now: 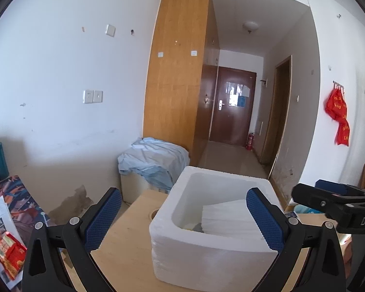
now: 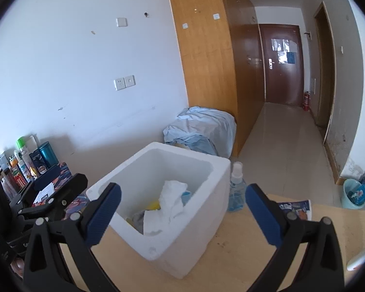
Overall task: Organize soft objects
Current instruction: 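Withdraw both open tools from the box back toward the table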
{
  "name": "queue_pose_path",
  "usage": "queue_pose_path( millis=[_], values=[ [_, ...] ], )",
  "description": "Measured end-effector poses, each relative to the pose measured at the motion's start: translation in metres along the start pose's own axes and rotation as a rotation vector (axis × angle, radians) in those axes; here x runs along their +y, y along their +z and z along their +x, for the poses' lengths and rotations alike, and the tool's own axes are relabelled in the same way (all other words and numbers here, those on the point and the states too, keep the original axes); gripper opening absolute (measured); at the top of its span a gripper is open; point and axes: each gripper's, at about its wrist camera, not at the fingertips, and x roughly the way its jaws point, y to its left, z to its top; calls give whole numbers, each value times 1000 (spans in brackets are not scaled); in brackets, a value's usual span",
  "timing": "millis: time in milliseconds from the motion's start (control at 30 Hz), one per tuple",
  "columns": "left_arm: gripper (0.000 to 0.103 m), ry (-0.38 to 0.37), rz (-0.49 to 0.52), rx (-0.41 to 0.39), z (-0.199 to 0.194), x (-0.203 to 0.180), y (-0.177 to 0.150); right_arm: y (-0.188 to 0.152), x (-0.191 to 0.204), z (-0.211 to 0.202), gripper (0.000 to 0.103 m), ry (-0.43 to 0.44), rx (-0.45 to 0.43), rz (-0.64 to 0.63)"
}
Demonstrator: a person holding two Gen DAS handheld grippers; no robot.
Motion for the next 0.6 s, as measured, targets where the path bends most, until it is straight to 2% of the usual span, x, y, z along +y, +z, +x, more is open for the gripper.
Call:
queue_pose_path(
  millis=[133,433,600],
  values=[
    [102,4,14,-3,-6,-10,-4,-4,-4,-15,103,-27,-4,7],
    [102,-63,92,0,-24,-48,-16,-21,-22,-52,103,-83,-14,32],
    [102,-91,83,18,-31,-62,-23,-34,-35,-75,103,-107,-19,48]
  ],
)
